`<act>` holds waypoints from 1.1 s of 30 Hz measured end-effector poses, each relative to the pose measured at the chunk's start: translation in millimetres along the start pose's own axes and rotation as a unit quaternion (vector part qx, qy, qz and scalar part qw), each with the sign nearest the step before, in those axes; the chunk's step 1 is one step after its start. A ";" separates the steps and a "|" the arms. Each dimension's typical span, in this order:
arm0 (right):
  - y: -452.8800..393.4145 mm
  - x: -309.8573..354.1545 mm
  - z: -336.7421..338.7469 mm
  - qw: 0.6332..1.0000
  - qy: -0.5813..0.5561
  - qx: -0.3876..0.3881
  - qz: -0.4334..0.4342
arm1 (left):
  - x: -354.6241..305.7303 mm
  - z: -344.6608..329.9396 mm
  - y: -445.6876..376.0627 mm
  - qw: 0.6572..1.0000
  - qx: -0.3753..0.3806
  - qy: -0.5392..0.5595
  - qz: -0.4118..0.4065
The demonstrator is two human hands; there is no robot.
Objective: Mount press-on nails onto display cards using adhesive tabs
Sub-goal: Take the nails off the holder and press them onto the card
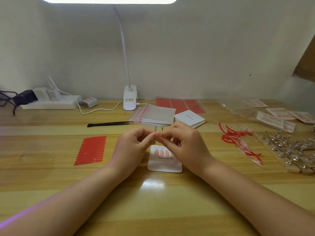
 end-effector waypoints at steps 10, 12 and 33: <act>1.6 3.1 2.3 1.000 0.017 -0.016 0.005 | -5.1 0.2 2.9 0.999 0.000 -0.028 -0.021; 2.4 3.2 2.4 1.000 0.023 -0.019 0.008 | -3.5 -1.9 3.8 0.999 0.010 -0.032 -0.025; -8.0 -9.6 30.9 0.841 0.237 0.375 -0.309 | 7.9 -8.2 2.0 0.974 0.019 -0.226 0.018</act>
Point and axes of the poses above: each hand's wrist, its own y-axis away from the middle knuckle, its own z-axis out of the back of the hand, x = y × z, the point moved 3 cm from there along -y, towards the middle knuckle, and after that the axes turned 12 degrees about -y, right-handed, at the moved point
